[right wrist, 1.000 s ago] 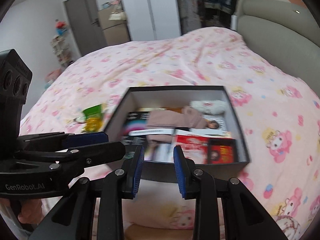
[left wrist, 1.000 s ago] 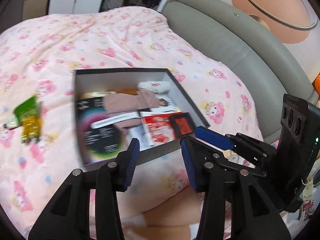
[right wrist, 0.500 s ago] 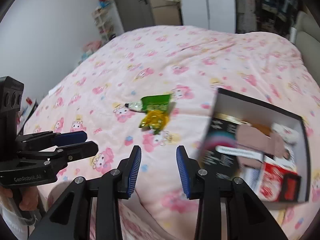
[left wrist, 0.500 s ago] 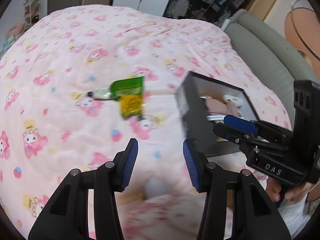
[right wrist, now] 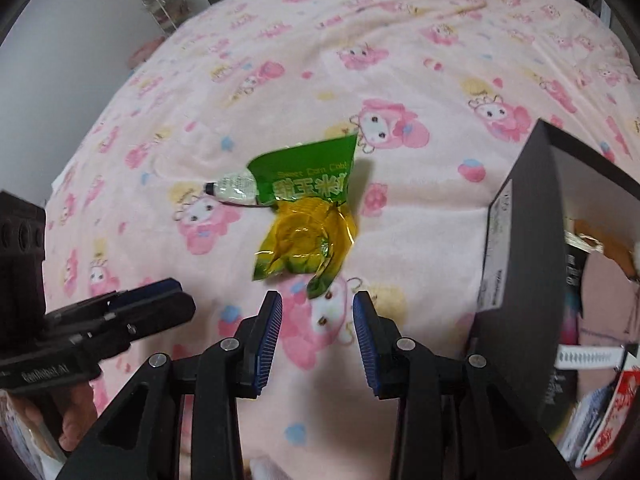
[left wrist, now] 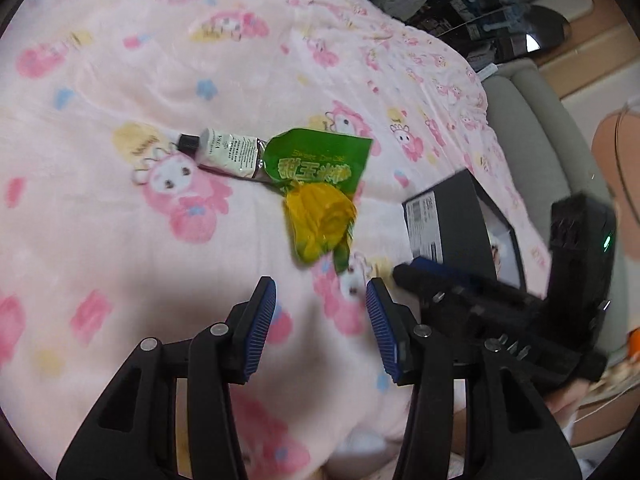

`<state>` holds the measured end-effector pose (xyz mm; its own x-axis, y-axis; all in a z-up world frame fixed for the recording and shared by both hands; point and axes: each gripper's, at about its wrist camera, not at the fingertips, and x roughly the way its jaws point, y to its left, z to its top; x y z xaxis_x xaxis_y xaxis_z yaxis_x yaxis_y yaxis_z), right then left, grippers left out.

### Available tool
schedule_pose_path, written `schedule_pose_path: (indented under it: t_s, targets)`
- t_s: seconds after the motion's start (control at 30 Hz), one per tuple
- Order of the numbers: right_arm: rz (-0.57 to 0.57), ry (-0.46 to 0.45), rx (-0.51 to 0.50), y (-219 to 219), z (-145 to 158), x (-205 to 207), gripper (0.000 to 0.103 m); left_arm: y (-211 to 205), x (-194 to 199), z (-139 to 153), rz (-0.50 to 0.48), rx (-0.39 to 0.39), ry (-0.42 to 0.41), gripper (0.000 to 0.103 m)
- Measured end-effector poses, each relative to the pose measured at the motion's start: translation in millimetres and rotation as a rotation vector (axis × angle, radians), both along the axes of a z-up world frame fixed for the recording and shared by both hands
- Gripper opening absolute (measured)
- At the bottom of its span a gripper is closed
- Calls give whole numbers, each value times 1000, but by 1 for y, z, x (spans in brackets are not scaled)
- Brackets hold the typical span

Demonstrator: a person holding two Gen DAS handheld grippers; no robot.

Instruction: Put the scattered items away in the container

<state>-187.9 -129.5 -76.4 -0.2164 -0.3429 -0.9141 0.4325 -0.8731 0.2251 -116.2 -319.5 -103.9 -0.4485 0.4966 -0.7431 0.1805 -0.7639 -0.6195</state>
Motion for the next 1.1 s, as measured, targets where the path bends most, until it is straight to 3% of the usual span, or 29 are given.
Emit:
schedule_pose_path:
  t_s: [0.17,0.3,0.4,0.47,0.53,0.57,0.63,0.7,0.77,0.87,1.1]
  targets:
    - [-34,-63,18,-14,-31,-21,36,-2,-32,-25,-34,112,-39,52]
    - [-50,-77,55,-19,-48,-31,39,1,-56,-42,-35,119,-60,67]
    - [-69,-117,17,-18,-62,-41,40,5,-71,-61,-29,134,-99,67]
    - [-85,-161,-68,-16,-70,-46,40,10,-74,-69,-31,137,-104,59]
    - [-78,-158,-88,-18,-66,-44,32,14,-71,-66,-40,163,-86,39]
    - [-65,-139,-83,-19,-62,-42,32,15,-68,-60,-36,137,-82,33]
    - [-46,-121,-112,-19,-51,-34,27,16,-60,-46,-26,73,-48,30]
    - [-29,-120,-174,-15,-33,-24,21,16,-49,-28,-24,67,-14,25]
    - [-8,-66,-174,-13,-11,-11,21,18,-37,-6,-29,67,31,24]
    - [25,-3,-176,-10,14,8,20,24,-22,23,-31,8,77,21]
    - [43,59,-230,10,58,48,20,54,17,82,-52,-74,151,21]
